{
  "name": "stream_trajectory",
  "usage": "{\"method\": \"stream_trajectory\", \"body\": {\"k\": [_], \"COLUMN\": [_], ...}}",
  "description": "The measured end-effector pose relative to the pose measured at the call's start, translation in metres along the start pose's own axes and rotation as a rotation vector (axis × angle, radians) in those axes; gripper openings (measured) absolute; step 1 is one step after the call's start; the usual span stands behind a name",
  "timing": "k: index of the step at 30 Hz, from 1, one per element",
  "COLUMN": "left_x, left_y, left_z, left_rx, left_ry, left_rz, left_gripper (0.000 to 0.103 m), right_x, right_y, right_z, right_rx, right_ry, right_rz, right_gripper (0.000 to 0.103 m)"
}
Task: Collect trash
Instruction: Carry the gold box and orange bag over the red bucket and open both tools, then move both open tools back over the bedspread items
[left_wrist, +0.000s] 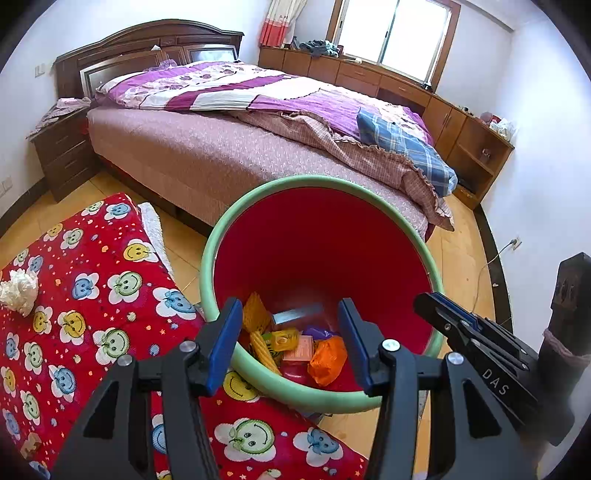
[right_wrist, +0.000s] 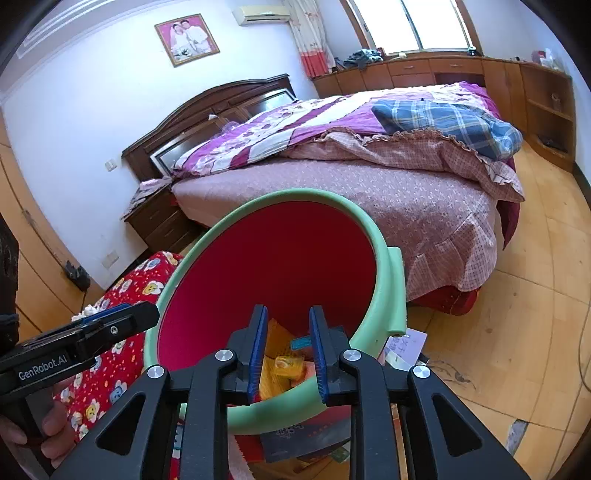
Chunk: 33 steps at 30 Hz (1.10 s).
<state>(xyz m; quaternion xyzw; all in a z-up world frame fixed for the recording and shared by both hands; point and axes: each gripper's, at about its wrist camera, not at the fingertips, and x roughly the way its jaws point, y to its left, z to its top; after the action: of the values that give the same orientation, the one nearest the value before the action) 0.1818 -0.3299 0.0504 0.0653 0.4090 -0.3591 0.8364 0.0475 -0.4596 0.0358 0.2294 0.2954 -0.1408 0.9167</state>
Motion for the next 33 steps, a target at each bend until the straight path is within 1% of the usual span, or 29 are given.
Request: {"method": "stream_trajectory", "body": {"k": [3, 7, 16, 23, 28, 33], "left_x": [-0.006, -0.018, -0.056, -0.089, -0.111, -0.128], "left_y": [0.001, 0.003, 0.020, 0.042, 0.062, 0.082], "left_z": [-0.002, -0.007, -0.026, -0.044, -0.060, -0.077], "left_rx": [-0.006, -0.008, -0.046, -0.094, -0.137, -0.183], "left_ry": [-0.005, -0.019, -0.054, -0.084, -0.100, -0.103], "left_rz": [-0.002, 0.010, 0.055, 0.099, 0.142, 0.185], "left_gripper": [0.054, 0.054, 0.054, 0.054, 0.054, 0.054], "right_x": [-0.004, -0.011, -0.033, -0.045, -0.050, -0.055], "right_y": [0.002, 0.006, 0.027, 0.052, 0.067, 0.084], "right_z": [0.000, -0.002, -0.009, -0.019, -0.027, -0.036], "right_rx": [0.000, -0.002, -0.027, -0.063, -0.084, -0.113], "right_ry": [-0.005, -0.007, -0.020, -0.003, 0.014, 0.029], "right_rz": [0.006, 0.016, 0.054, 0.084, 0.105, 0.123], "right_gripper": [0.025, 0.037, 0.038, 0.039, 0.043, 0.045]}}
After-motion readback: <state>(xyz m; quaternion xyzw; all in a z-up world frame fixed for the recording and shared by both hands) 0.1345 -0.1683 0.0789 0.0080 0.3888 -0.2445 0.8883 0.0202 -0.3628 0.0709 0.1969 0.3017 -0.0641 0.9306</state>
